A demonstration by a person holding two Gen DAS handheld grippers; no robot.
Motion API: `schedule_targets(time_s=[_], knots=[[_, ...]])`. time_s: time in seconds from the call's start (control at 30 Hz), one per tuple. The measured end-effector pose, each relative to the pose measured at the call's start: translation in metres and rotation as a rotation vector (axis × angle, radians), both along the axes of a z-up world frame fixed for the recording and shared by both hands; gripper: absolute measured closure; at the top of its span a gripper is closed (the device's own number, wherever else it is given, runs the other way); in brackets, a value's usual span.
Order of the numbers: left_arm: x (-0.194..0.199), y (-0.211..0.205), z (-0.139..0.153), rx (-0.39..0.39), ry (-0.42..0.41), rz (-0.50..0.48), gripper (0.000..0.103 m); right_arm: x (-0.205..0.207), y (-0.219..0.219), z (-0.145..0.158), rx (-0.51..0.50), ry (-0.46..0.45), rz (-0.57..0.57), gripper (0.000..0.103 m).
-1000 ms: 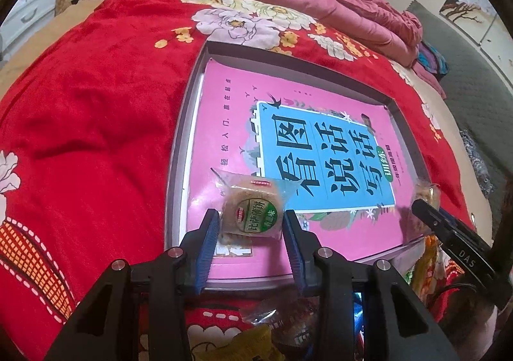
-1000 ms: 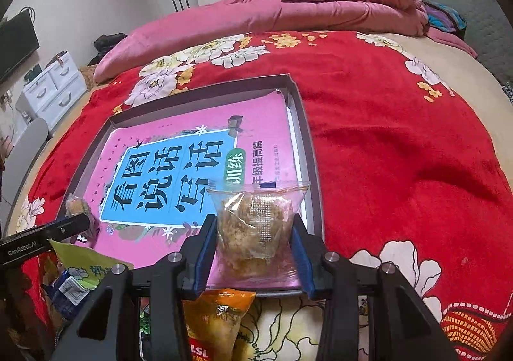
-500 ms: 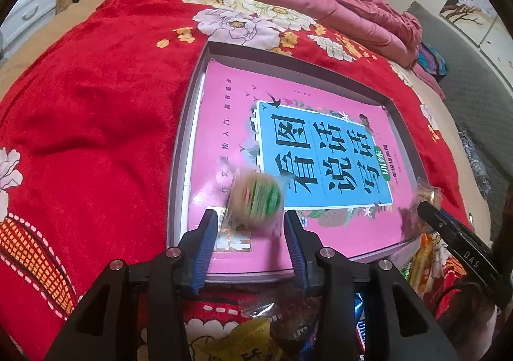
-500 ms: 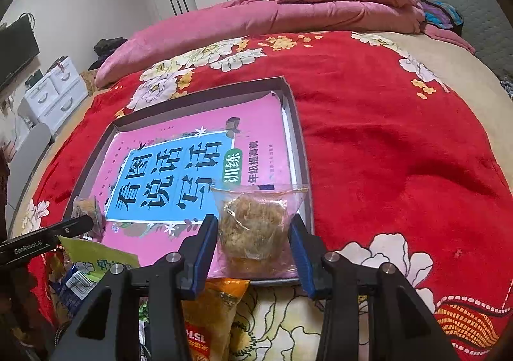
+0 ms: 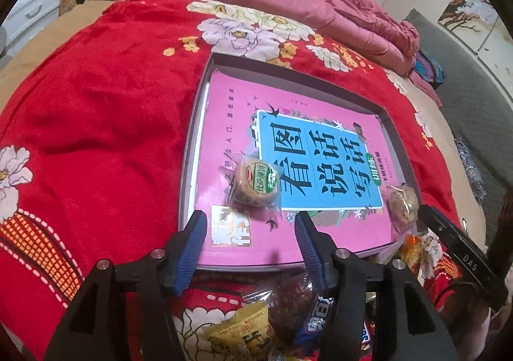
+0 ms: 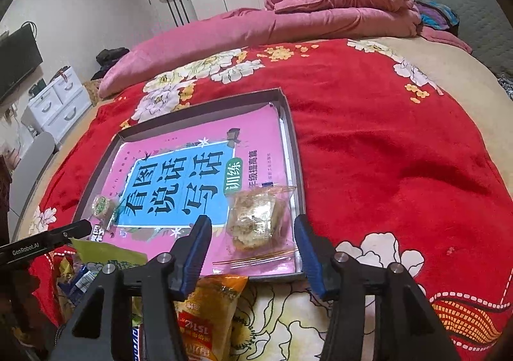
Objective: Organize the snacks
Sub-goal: 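Withdraw both tools from the tray back to the snack pile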
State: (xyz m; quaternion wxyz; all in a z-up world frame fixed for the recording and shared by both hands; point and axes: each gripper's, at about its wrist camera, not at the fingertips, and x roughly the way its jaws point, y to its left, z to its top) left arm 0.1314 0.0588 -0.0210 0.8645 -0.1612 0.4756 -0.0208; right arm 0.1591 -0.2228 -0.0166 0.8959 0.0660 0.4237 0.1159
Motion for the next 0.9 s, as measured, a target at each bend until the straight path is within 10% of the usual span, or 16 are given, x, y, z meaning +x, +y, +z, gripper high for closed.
schedule_targets(time_s=[0.9], knots=[[-0.030, 0.026, 0.029, -0.002, -0.072, 0.070, 0.028, -0.026, -0.004, 0.029, 0.018, -0.130, -0.016, 0.030]])
